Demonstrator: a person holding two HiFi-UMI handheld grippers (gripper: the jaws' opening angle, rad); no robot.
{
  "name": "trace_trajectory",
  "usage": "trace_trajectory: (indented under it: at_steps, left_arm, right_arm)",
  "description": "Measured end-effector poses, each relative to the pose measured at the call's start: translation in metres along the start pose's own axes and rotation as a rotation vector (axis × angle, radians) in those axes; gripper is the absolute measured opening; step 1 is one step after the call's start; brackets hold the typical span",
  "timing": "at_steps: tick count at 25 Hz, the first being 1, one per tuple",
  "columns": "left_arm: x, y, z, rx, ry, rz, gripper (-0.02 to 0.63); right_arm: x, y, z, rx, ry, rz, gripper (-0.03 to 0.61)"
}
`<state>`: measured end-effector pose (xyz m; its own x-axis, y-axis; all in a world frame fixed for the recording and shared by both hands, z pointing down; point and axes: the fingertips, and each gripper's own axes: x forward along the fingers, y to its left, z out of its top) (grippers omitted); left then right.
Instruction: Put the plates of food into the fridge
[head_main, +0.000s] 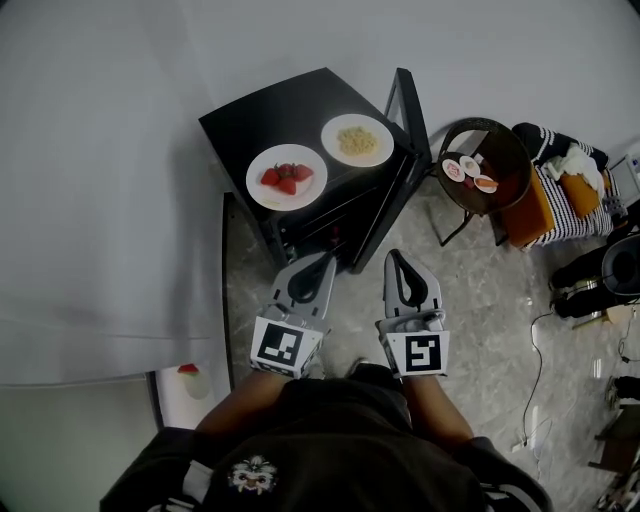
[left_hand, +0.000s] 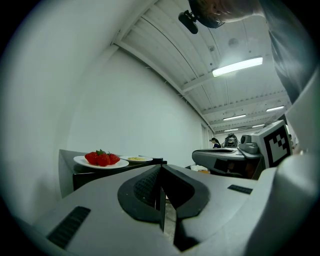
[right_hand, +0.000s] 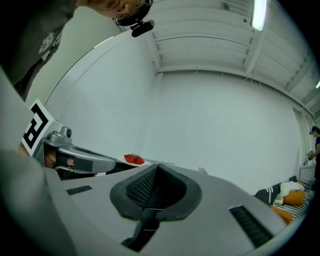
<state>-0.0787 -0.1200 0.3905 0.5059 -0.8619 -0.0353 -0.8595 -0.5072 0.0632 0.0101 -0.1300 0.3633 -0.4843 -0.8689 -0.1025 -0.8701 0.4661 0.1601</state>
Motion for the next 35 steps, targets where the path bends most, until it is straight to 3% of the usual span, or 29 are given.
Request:
trace_trajectory:
  at_steps: [8, 35]
  left_arm:
    - [0.025, -0.002, -0.008, 0.034, 0.032, 0.008, 0.021]
    - [0.096, 0.005, -0.024, 0.078, 0.062, 0.34, 0.021]
  right_arm:
    - [0.026, -0.021, -0.013, 0.02, 0.003, 0.042, 0.023]
    - [0.096, -0.086, -0.053, 0.081, -0.055, 0.329, 0.021]
